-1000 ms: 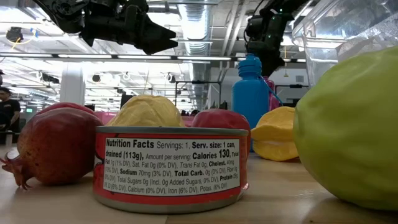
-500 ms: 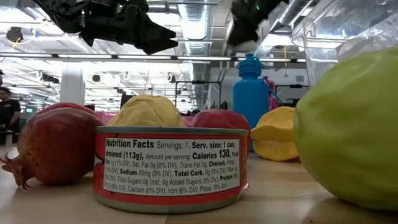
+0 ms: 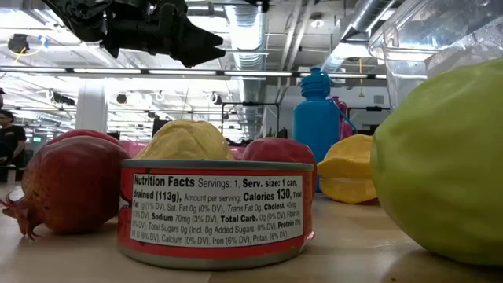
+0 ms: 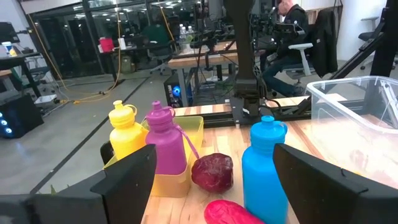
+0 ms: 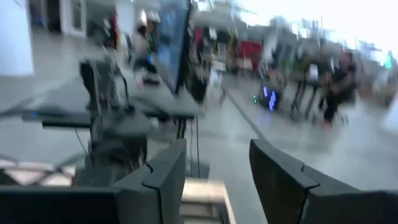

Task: Pick & Place Food Item
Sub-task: Put the blue water bottle into the yellow bin

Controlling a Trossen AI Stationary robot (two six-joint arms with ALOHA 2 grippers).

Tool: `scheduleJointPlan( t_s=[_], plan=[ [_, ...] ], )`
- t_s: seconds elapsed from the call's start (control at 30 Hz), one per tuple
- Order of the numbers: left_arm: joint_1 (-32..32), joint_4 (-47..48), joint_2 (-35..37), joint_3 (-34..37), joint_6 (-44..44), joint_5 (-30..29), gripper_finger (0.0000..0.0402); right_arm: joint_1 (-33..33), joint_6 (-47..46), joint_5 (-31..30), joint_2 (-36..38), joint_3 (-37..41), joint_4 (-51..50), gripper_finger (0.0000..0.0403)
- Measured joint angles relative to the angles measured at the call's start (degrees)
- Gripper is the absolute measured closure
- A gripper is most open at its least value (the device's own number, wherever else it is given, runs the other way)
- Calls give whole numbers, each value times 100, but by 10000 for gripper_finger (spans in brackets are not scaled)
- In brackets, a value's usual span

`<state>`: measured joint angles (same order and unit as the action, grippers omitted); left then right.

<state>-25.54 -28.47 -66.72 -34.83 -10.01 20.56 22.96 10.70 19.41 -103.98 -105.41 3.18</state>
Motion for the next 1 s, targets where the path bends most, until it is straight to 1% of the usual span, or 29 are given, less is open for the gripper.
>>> scheduleJointPlan(
  t_s=[0.07, 0.17, 0.3, 0.4, 0.47, 0.53, 0.6, 0.67, 0.73, 0.9, 1.0],
  plan=[
    [2, 7, 0, 0, 3, 0, 87, -96, -4, 98, -193, -2, 659, 237],
    [0, 10, 0, 0, 45, 2, 87, -205, -22, 198, -396, 8, 1380, 237],
    [2, 33, 0, 0, 52, 3, 87, -333, -196, 171, -515, 383, 2992, 237],
    [0, 50, 0, 0, 56, 4, 87, -392, -435, 84, -512, 988, 4837, 237],
    [0, 52, 0, 0, 72, 7, 87, -426, -632, 10, -481, 1548, 6167, 237],
    [2, 57, 0, 0, 128, 14, 87, -424, -798, -24, -439, 2156, 7255, 237],
    [1, 78, 0, 0, 131, 25, 87, -442, -878, -141, -346, 2803, 8016, 237],
    [2, 126, 0, 0, 132, 24, 87, -459, -893, -177, -190, 3419, 8414, 237],
    [4, 177, 0, 0, 132, 24, 87, -458, -796, -233, 55, 3997, 8437, 237],
    [161, 155, -75, 0, 132, 10, 87, -627, -460, -377, 841, 5193, 8077, 237],
    [338, 80, -186, 0, 132, 7, 87, -878, -166, -627, 1350, 5812, 7688, 237]
  ],
)
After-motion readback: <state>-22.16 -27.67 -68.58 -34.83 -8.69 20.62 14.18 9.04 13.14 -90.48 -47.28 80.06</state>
